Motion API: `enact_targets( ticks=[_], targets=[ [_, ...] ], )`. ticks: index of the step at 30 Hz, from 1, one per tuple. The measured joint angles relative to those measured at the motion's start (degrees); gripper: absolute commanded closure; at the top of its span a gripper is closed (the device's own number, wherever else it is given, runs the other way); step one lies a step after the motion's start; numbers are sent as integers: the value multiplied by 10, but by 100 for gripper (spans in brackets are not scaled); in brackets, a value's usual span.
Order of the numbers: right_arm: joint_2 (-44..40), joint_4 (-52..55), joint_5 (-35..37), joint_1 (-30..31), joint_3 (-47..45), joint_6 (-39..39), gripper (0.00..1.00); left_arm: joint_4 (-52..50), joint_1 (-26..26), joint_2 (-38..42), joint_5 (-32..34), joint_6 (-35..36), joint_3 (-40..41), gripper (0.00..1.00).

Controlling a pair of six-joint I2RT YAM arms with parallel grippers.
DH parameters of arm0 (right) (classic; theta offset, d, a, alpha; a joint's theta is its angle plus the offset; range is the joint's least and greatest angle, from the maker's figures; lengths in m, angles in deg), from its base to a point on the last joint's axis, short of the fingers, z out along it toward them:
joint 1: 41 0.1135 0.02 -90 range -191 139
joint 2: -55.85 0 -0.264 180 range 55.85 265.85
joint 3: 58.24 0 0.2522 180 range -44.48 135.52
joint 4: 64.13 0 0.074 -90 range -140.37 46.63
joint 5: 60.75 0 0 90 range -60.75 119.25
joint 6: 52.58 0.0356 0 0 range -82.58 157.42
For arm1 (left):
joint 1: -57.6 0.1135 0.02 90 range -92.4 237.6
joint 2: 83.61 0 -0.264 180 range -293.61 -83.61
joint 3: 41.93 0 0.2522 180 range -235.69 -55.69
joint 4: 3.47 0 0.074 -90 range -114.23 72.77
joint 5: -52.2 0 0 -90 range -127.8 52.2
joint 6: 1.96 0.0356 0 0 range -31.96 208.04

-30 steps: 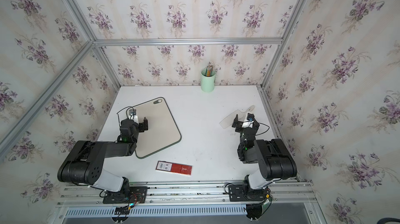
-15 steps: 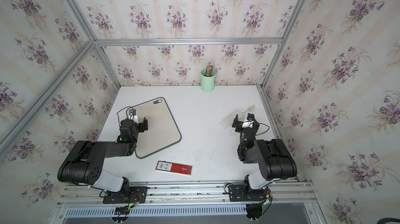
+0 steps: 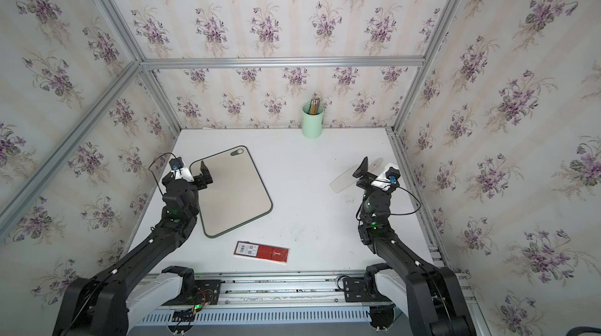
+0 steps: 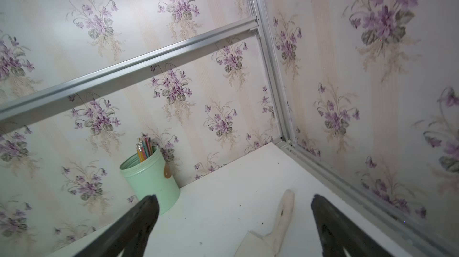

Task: Align the knife with the edge of the cutting board
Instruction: Adjust the work surface at the center of the board.

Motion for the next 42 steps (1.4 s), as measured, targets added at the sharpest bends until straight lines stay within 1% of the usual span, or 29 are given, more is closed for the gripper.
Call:
enact_targets(
  ticks=[1, 3, 5, 7, 9, 11, 12, 14, 17, 20, 24, 29, 33, 35, 37, 39, 41, 42],
  targets=[
    [-11, 41, -35, -2, 13, 23, 0, -48, 14, -4, -16, -27, -17, 1],
    [-19, 80, -86, 18, 26, 72, 0, -140, 36, -23, -42, -69, -43, 1],
    [-9, 124, -133, 60, 33, 126, 5, -226, 64, -42, -85, -104, -62, 1],
    [19, 169, -163, 102, 42, 176, 10, -273, 82, -51, -118, -130, -66, 1],
    [51, 209, -184, 150, 53, 220, 10, -320, 87, -59, -153, -158, -67, 1],
    [84, 245, -190, 220, 64, 260, 8, -372, 87, -70, -190, -184, -73, 1],
    [94, 256, -195, 244, 67, 273, 6, -390, 88, -73, -200, -191, -77, 1],
    [119, 283, -194, 306, 79, 305, 1, -425, 90, -78, -223, -206, -78, 1],
    [150, 321, -162, 366, 103, 351, 0, -468, 90, -82, -254, -220, -68, 1],
    [171, 334, -134, 413, 107, 392, 0, -518, 90, -82, -257, -237, -67, 1],
    [207, 334, -123, 422, 113, 427, 0, -533, 90, -88, -270, -258, -68, 1],
    [246, 329, -128, 434, 126, 443, 0, -542, 90, -130, -308, -273, -69, 1],
    [268, 320, -131, 439, 136, 453, 0, -511, 84, -145, -330, -278, -63, 1],
    [275, 319, -137, 439, 140, 454, 0, -487, 71, -155, -336, -279, -61, 1],
    [278, 318, -137, 439, 143, 454, 0, -458, 49, -165, -335, -280, -59, 1],
    [279, 319, -137, 439, 148, 454, 0, -422, 8, -175, -336, -282, -58, 1],
    [276, 330, -134, 435, 160, 442, 0, -392, -43, -183, -346, -290, -58, 1],
    [271, 338, -127, 430, 169, 431, 0, -378, -77, -187, -344, -296, -59, 1]
  ],
)
